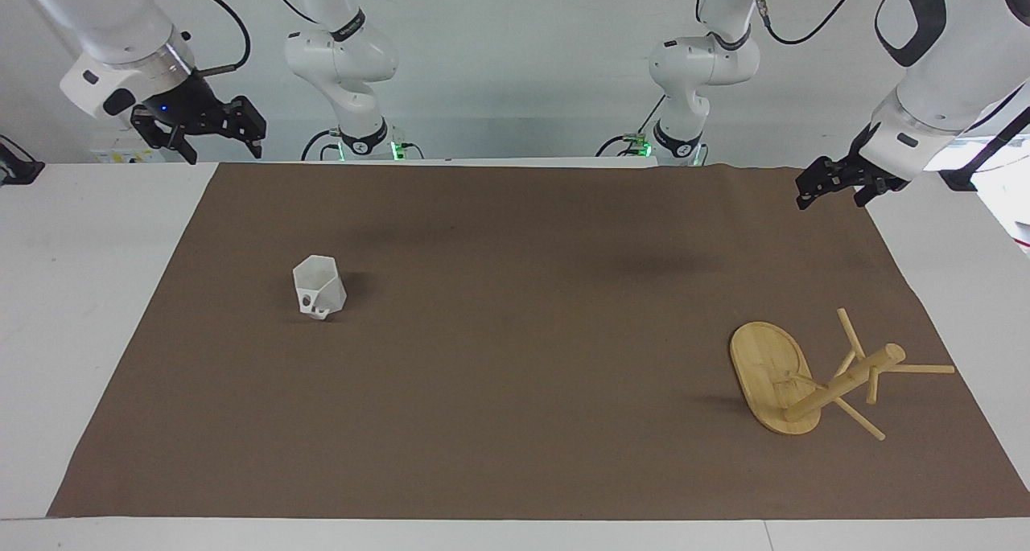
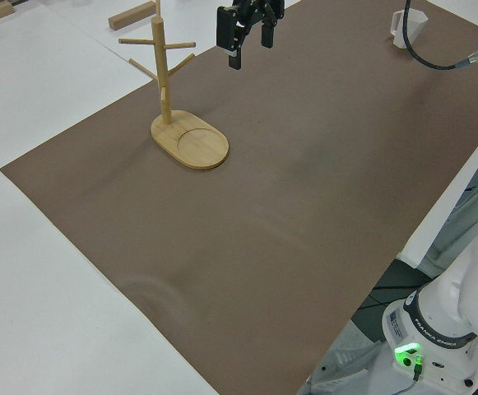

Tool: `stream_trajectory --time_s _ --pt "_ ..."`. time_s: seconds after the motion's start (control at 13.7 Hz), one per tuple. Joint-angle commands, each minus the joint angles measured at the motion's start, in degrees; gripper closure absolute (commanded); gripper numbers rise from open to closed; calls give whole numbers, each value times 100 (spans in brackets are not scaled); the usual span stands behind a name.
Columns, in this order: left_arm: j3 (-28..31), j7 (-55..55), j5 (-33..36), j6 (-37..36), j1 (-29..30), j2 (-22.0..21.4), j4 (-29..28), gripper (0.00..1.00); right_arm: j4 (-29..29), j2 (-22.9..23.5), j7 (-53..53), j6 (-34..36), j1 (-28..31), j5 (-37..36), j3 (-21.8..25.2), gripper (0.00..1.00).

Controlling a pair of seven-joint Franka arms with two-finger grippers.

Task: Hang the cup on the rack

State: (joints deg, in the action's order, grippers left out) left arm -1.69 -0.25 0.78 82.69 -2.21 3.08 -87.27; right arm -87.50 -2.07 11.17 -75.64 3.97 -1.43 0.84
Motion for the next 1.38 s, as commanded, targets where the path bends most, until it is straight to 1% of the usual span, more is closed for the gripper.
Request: stream_trajectory --time_s 0.0,0.29,0.51,0.58,0.66,0.8,0.87,0.95,1.09,1.31 --pt "-59 17 80 -42 63 -80 -79 0 -162 -100 -71 -47 51 -68 -31 1" --pt "-59 17 80 -42 71 -80 -79 0 -197 -118 -63 -30 42 -51 -40 1" --pt "-59 17 80 -42 63 -80 -79 0 -382 -240 471 145 60 -7 -31 1" --pt "-59 17 80 -42 63 -80 -79 0 -373 -232 717 86 51 -7 -40 1" --pt "-59 17 80 -42 71 -80 -79 0 -408 -223 1198 -54 77 -7 -40 1" --pt "-59 17 72 -42 63 -80 -79 0 -653 -267 2620 -650 217 2 -40 1" --pt "-59 17 80 -42 63 -80 -79 0 -750 -285 3201 -784 296 19 -31 1" --pt "-59 17 80 -42 63 -80 -79 0 -769 -224 3859 -829 532 176 -31 1" --pt "-59 17 72 -42 63 -80 -79 0 -821 100 5379 -1092 1112 799 -31 1" --pt "-59 17 72 -42 63 -80 -79 0 -821 811 7471 -1391 1789 1809 -31 0"
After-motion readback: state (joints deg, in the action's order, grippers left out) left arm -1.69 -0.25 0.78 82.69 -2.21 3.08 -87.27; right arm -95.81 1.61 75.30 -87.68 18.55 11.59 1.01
